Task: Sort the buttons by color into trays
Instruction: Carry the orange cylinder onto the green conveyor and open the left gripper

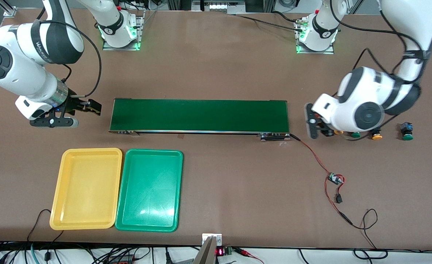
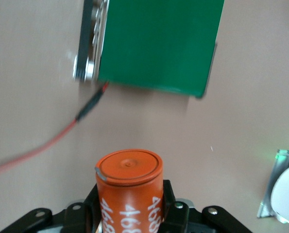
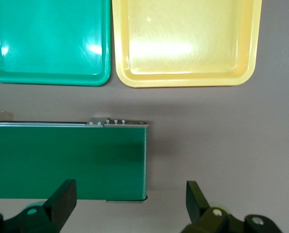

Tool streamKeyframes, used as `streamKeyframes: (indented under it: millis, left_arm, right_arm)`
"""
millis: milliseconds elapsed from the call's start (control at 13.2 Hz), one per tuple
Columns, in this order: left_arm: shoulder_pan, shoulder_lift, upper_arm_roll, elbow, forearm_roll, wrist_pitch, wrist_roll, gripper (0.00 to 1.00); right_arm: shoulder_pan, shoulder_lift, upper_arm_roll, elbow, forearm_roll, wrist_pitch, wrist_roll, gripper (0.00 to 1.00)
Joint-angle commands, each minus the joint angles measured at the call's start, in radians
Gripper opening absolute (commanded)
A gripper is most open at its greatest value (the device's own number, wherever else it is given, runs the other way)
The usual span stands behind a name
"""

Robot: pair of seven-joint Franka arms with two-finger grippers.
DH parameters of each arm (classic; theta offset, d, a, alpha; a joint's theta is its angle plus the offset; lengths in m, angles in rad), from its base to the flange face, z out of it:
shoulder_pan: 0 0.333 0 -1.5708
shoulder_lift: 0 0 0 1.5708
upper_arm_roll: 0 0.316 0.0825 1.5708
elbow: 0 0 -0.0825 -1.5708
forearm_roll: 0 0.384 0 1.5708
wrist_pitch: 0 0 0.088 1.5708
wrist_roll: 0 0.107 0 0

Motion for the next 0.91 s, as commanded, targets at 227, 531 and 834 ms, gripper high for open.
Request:
streamKeyframes:
  millis: [227,531,834]
  left_arm:
    - [-0.192,0.051,0.011,-0.037,0.006,0.134,-0.119,0.13]
    - [-0.275,0.082,0.018,-0.079,0.021,0.233,-0.151,0.13]
    - [-0.297,0.085,0.014,-0.078,0.081,0.233,-0.220,1.00]
  right_arm:
    - [-0.004,-0.069,0.003,-0.072,0.005,0.021,0.014,1.00]
    - [-0.002,-0.062,0.003,-0.066,0.005,0.024,0.014,1.00]
    - [-0.007,-0.061,0.003,-0.066,0.005,0.029,0.012,1.00]
